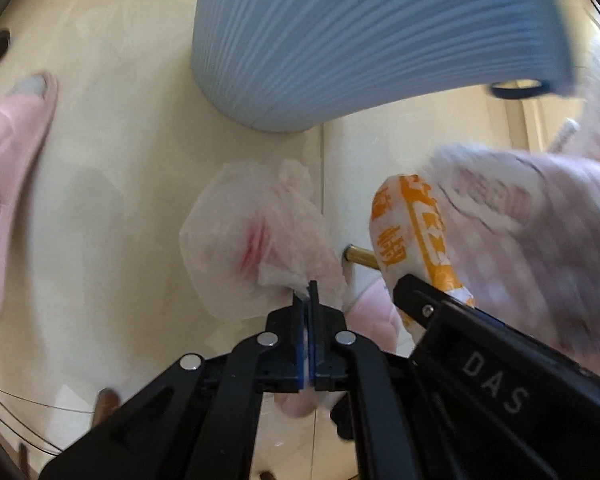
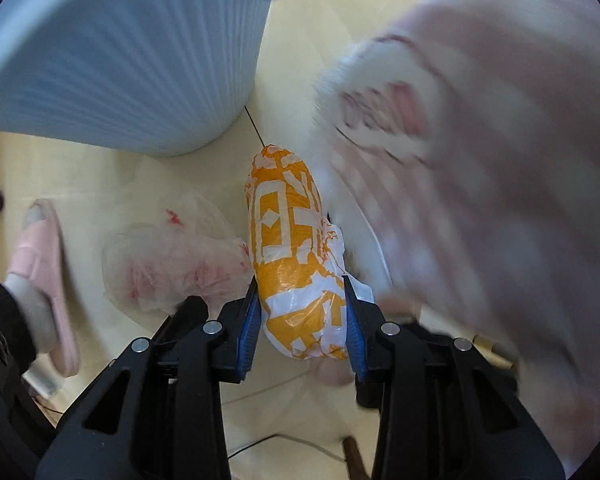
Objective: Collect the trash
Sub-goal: 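Lift the pink-white bag over the bin and open the left gripper while the right holds the bread bag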
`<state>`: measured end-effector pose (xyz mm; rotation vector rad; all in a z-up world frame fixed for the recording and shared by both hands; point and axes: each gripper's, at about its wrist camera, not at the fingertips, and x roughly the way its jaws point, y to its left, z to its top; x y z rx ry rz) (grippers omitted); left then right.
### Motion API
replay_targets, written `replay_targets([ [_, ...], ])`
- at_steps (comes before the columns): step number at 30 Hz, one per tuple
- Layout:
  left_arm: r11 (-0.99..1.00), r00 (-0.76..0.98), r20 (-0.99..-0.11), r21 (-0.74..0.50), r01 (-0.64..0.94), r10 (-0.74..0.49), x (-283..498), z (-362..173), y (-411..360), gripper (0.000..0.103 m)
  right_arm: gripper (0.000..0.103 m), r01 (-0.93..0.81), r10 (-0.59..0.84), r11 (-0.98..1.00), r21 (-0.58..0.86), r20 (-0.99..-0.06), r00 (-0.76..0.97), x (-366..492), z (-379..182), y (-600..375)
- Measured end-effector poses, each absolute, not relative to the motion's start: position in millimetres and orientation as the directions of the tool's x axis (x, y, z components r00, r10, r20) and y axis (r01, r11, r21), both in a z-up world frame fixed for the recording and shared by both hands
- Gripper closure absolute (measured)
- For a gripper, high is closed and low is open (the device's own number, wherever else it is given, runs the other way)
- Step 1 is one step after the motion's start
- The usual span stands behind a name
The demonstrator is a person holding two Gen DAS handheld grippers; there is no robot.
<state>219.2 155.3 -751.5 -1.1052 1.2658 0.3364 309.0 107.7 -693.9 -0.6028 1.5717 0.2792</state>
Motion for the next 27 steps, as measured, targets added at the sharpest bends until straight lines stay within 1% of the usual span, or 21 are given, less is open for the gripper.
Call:
replay_targets([
  [5, 0.563, 0.392, -0.866, -0.501, -0.657, -0.312, 225.2, -690.1, 155.2, 0.102, 0.068, -0.506, -0.149, 0.849, -0.154, -0.988, 0.051, 308.4, -645.2, 105.5],
  [9, 0.614, 0.463, -0.843, -0.523, -0.591, -0.273, 229.8, -642.4, 154.0, 0.102, 0.068, -0.502, -0.072, 0.855, -0.135, -0.987, 0.143, 302.4, -597.4, 101.4],
  [15, 0.667, 0.560, -0.800, -0.540, -0.514, -0.217, 216.2, -589.0, 171.3, 0.102, 0.068, -0.489, 0.045, 0.868, -0.084, -0.968, 0.247, 294.9, -539.7, 95.1],
  [22, 0.713, 0.650, -0.748, -0.529, -0.461, -0.135, 223.8, -544.5, 188.0, 0.102, 0.068, -0.496, 0.140, 0.867, -0.041, -0.937, 0.322, 299.2, -501.3, 102.8],
  [27, 0.727, 0.672, -0.736, -0.507, -0.464, -0.085, 239.1, -528.3, 211.6, 0.102, 0.068, -0.516, 0.175, 0.856, -0.030, -0.922, 0.344, 308.9, -490.9, 121.5],
])
